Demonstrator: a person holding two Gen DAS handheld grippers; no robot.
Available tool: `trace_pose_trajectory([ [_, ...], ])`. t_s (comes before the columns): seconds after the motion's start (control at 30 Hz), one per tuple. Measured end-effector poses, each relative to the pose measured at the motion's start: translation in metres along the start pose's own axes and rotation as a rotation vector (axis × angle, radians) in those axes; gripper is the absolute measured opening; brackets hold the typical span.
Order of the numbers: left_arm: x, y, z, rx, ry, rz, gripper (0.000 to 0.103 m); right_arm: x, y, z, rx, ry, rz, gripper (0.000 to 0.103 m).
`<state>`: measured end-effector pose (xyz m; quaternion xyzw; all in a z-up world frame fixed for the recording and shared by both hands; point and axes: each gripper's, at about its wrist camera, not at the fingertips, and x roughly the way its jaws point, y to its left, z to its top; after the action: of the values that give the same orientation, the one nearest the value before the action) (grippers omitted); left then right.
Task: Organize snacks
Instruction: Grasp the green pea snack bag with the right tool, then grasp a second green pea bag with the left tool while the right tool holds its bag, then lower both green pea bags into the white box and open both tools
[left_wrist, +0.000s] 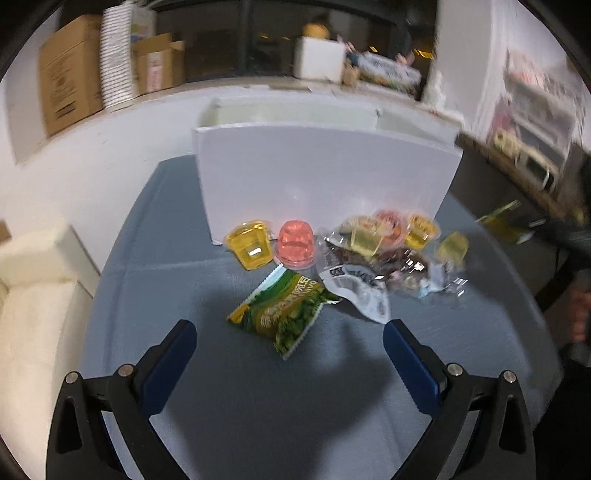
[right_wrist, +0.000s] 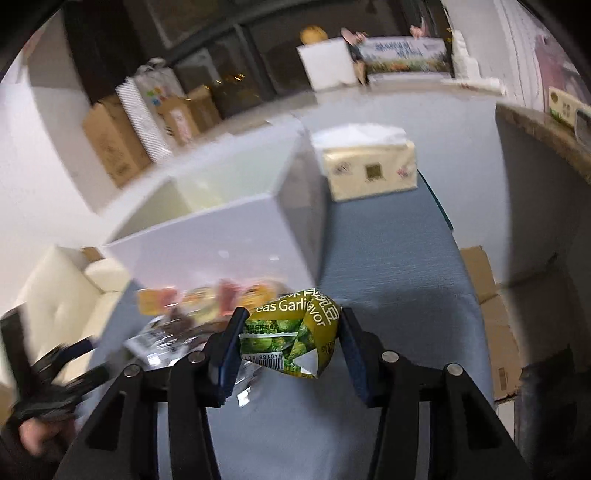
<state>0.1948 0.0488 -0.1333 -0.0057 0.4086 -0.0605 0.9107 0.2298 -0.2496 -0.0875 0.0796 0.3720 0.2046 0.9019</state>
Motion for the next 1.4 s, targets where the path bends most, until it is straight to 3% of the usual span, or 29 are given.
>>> trace_pose_trajectory([
  [0.07,0.014,0.000,0.003,0.044,0.031,0.002,0.103,-0.018,0.010,-0.006,-0.011,-0.016,0.035,0.053],
  [0.3,0.047,0.008,0.013,0.058,0.098,0.006,0.102,-0.047,0.031,-0.024,-0.023,-0.037,0.094,0.053],
  [0.33,0.050,0.006,0.013,0.067,0.107,0.001,0.099,-0.046,0.033,-0.025,-0.024,-0.039,0.099,0.053],
  [0.37,0.056,0.004,0.013,0.076,0.128,0.001,0.083,-0.047,0.034,-0.027,-0.025,-0.039,0.102,0.053],
  [0.47,0.057,0.002,0.014,0.085,0.127,-0.007,0.056,-0.050,0.039,-0.030,-0.022,-0.036,0.124,0.053],
  [0.5,0.056,0.001,0.015,0.087,0.130,-0.023,0.053,-0.050,0.041,-0.031,-0.032,-0.039,0.120,0.053],
  [0.67,0.041,0.006,0.013,0.056,0.112,-0.051,0.050,-0.050,0.050,-0.034,-0.035,-0.036,0.145,0.053],
  [0.83,-0.015,0.017,0.001,-0.027,-0.004,-0.099,0.049,-0.047,0.064,-0.037,-0.065,-0.033,0.173,0.053],
  [1.0,-0.055,0.014,0.007,-0.049,-0.086,-0.141,0.049,-0.033,0.080,-0.026,-0.089,-0.034,0.192,0.053],
  [1.2,-0.068,0.009,0.068,-0.041,-0.177,-0.166,0.049,-0.018,0.086,0.022,-0.116,-0.083,0.169,0.053],
  [1.4,-0.039,0.010,0.138,-0.042,-0.216,-0.149,0.049,0.018,0.073,0.091,-0.091,-0.119,0.113,0.053],
])
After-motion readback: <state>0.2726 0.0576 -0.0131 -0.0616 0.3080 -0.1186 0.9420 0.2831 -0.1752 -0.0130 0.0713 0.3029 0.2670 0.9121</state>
